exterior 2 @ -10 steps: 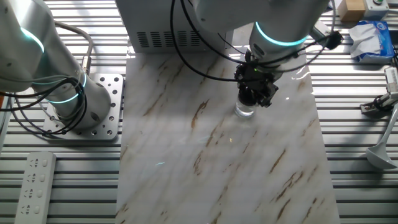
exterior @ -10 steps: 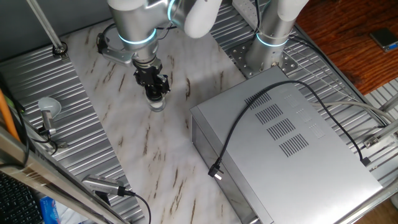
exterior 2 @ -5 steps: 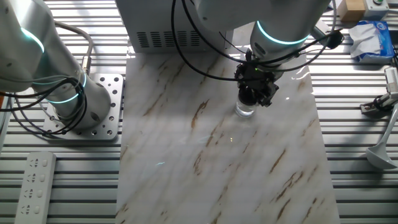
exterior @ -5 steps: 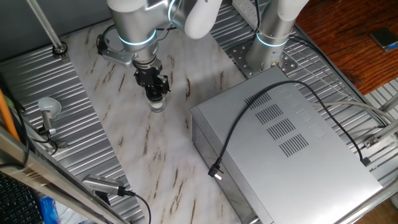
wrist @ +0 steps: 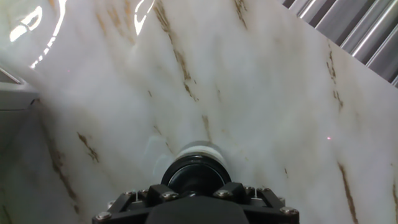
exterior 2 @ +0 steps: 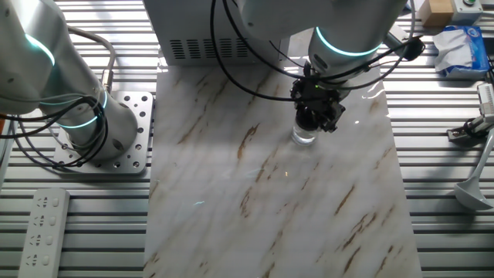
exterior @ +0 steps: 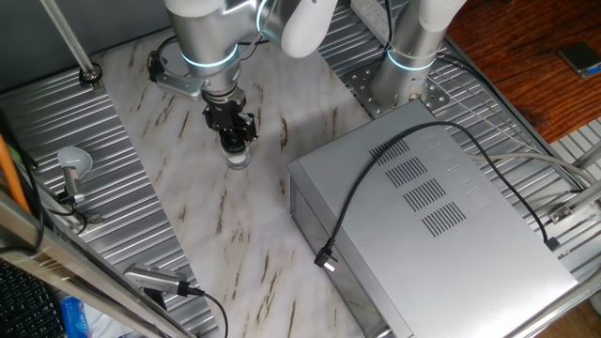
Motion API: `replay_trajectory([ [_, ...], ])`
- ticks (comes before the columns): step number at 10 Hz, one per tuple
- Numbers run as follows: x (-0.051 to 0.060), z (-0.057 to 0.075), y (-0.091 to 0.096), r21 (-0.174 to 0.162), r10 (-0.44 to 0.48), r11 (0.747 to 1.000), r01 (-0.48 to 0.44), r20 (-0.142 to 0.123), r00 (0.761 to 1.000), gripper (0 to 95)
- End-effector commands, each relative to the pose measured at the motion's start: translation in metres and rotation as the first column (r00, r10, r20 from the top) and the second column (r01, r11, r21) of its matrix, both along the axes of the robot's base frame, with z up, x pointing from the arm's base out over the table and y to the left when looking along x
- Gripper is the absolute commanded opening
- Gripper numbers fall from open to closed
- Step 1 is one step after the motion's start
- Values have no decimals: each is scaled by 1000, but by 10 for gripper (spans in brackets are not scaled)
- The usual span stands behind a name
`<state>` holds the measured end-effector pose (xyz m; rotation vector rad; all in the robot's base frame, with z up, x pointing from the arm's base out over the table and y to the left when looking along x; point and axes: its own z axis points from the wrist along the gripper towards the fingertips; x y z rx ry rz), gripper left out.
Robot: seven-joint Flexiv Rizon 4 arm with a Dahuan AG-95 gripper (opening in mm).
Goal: Unscrew the lid from the jar
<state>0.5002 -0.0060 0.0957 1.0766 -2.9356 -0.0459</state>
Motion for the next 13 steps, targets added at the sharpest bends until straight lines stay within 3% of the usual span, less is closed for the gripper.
replay_trajectory([
  [1,0,-3,0,5,30,1000,-30,8,1000,0],
  [6,0,-3,0,17,85,996,-85,16,996,0],
  [13,0,-4,0,2,64,998,-64,-26,998,0],
])
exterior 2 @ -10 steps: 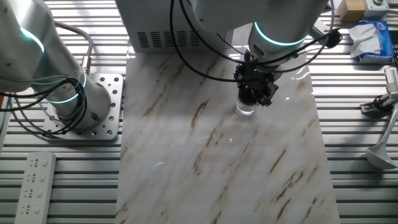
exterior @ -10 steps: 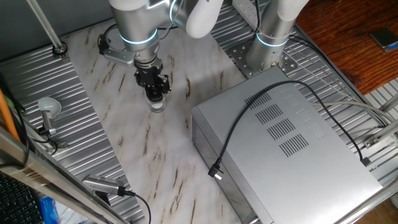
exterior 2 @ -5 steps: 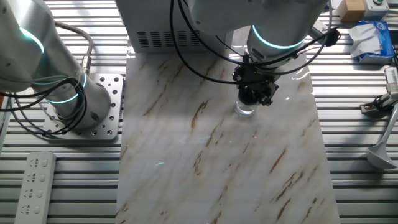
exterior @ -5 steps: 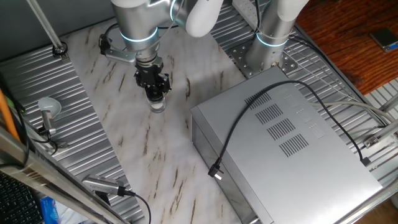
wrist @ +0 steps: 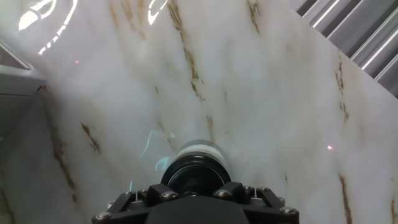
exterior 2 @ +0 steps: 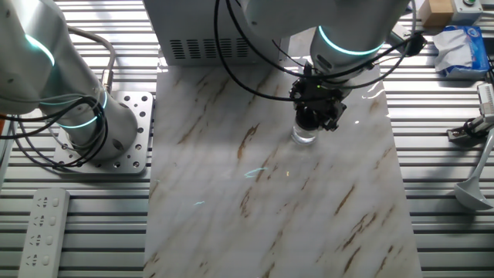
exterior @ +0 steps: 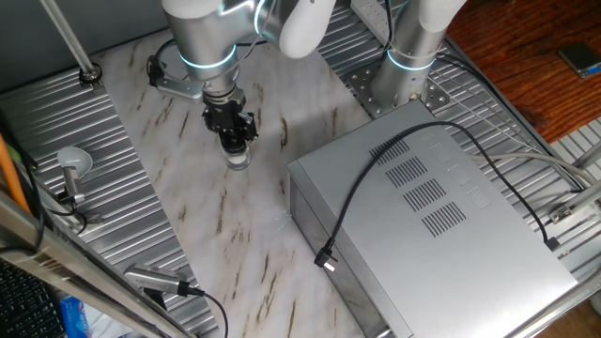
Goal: Unscrew the lid from the jar
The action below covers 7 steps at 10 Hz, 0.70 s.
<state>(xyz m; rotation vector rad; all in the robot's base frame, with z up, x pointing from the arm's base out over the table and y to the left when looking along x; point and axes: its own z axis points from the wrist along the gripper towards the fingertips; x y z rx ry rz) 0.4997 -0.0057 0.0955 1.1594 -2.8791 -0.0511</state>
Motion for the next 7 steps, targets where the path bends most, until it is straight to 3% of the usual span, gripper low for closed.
replay_trajectory([
  [1,0,-4,0,0,7,1000,-7,-6,1000,0],
  [3,0,-4,0,-5,12,1000,-12,-19,1000,0],
  [7,0,-4,1,-10,22,1000,-22,-20,1000,0],
])
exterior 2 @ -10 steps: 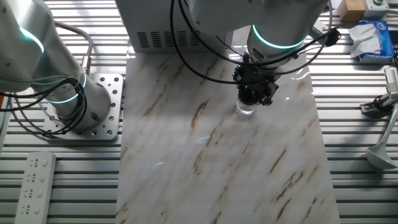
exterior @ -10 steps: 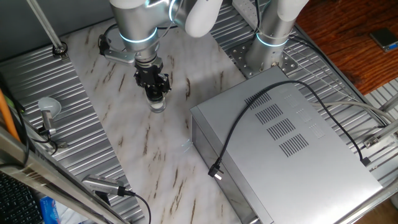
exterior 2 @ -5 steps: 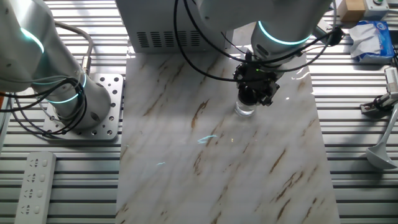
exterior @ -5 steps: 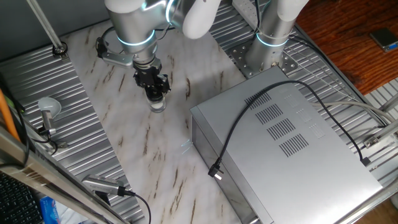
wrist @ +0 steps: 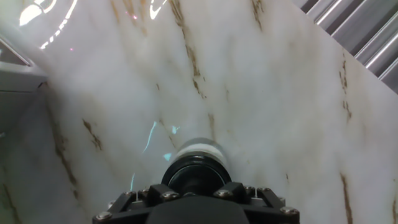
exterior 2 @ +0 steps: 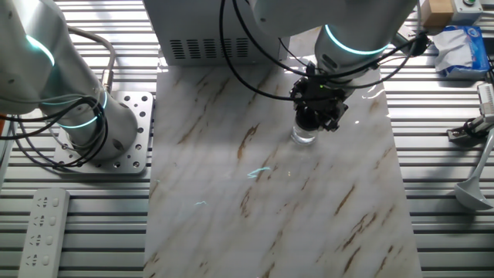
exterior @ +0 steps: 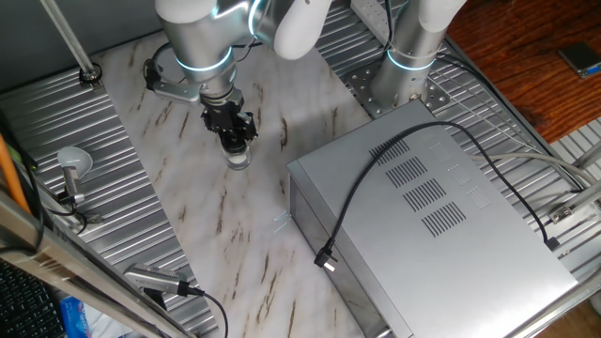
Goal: Unscrew the lid from the jar
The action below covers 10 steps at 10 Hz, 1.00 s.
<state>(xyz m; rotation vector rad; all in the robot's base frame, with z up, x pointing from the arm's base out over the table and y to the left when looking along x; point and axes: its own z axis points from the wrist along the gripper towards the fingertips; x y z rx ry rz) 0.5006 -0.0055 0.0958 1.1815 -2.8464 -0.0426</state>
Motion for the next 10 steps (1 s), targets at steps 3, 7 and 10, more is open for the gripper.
replay_trajectory([
  [3,-1,-5,1,2,22,1000,-22,1,1000,0],
  [7,-1,-5,1,3,78,997,-78,2,997,0],
  [10,-1,-5,1,-5,139,990,-139,6,990,0],
])
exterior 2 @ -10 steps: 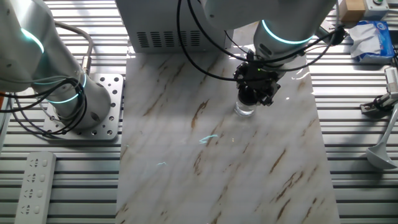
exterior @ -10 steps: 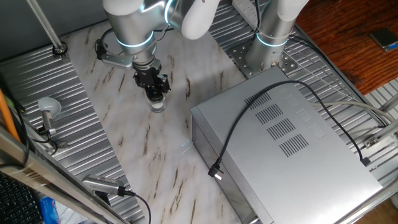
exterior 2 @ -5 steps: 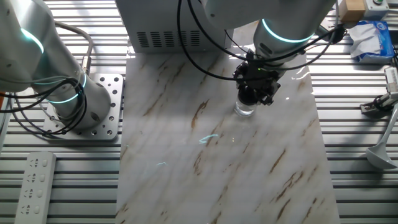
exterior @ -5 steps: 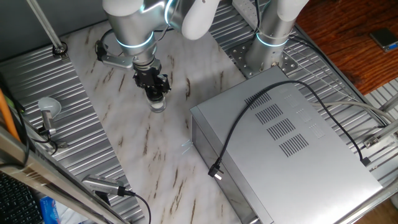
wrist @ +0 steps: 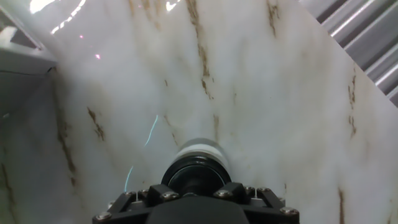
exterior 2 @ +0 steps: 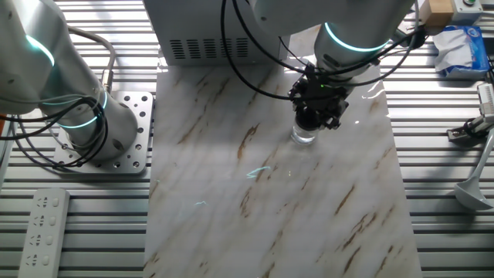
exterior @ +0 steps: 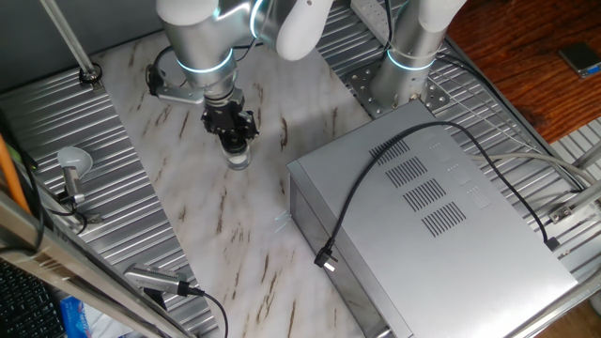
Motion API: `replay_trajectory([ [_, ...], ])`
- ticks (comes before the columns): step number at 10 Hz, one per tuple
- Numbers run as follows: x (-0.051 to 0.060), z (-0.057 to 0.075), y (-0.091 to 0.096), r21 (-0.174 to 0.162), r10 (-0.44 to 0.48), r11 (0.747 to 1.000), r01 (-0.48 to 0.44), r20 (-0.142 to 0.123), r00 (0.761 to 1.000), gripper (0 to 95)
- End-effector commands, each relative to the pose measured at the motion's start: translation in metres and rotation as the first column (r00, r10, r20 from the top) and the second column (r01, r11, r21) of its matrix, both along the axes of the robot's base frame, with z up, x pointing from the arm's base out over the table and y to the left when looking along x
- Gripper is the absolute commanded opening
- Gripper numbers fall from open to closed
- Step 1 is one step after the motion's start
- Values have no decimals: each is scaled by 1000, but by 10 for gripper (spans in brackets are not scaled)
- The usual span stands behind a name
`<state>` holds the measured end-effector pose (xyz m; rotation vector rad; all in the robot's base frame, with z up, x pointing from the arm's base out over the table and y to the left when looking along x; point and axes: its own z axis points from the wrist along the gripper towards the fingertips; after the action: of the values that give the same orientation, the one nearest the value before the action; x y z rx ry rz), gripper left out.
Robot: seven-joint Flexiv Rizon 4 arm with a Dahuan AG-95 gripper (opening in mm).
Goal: Unscrew the lid from the jar
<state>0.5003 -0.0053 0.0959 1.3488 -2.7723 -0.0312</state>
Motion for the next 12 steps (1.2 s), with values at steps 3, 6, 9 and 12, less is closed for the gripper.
replay_trajectory([
  [3,0,-5,1,-1,87,996,-87,4,996,0],
  [6,0,-5,1,4,101,995,-101,4,995,0],
  [9,0,-6,1,-9,92,996,-92,-4,996,0],
  [12,-1,-10,2,-16,85,996,-85,-13,996,0],
])
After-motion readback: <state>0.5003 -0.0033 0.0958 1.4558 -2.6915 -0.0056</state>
